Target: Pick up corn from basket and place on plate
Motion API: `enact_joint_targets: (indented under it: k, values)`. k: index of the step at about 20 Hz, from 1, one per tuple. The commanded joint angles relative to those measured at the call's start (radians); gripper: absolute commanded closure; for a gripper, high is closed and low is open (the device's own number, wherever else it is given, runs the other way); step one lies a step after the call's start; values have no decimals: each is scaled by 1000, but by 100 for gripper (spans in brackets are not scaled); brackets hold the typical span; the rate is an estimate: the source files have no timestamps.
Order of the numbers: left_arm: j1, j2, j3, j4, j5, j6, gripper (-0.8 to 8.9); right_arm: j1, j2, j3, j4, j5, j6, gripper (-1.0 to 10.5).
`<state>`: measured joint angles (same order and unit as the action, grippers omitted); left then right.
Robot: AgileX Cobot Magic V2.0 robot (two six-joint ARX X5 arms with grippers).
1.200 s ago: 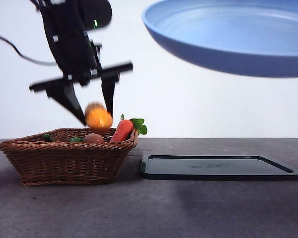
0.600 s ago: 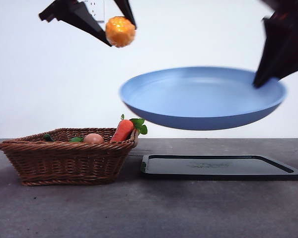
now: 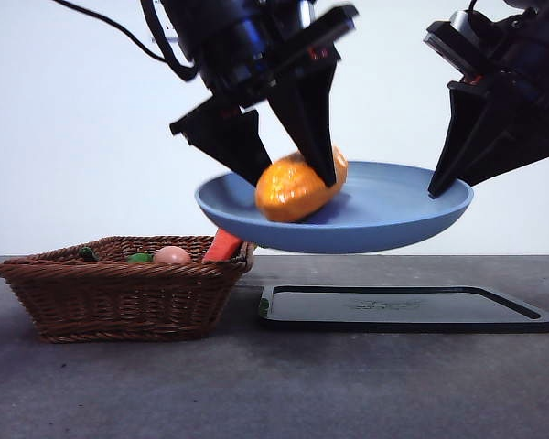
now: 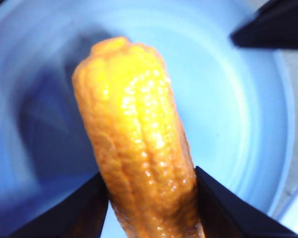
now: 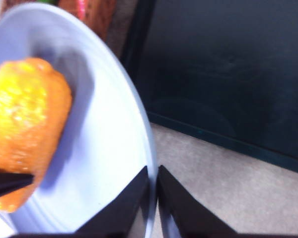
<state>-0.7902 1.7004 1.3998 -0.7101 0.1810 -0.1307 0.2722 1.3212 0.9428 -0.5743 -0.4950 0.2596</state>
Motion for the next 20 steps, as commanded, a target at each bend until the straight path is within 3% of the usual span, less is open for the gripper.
enact_joint_targets:
  k: [1,5,12,20]
  values:
    - [-9,37,18,7,-32,14,569,-1,11,23,3,-29,17,944]
    - [-10,41,18,7,-59,13,487,-1,12,23,-6,-31,17,944]
    - [-15,39,24,-12,-59,13,486,-1,12,23,-15,-31,17,944]
    - [-15,39,166,-129,-59,37,486,-1,12,23,-33,-31,18,944]
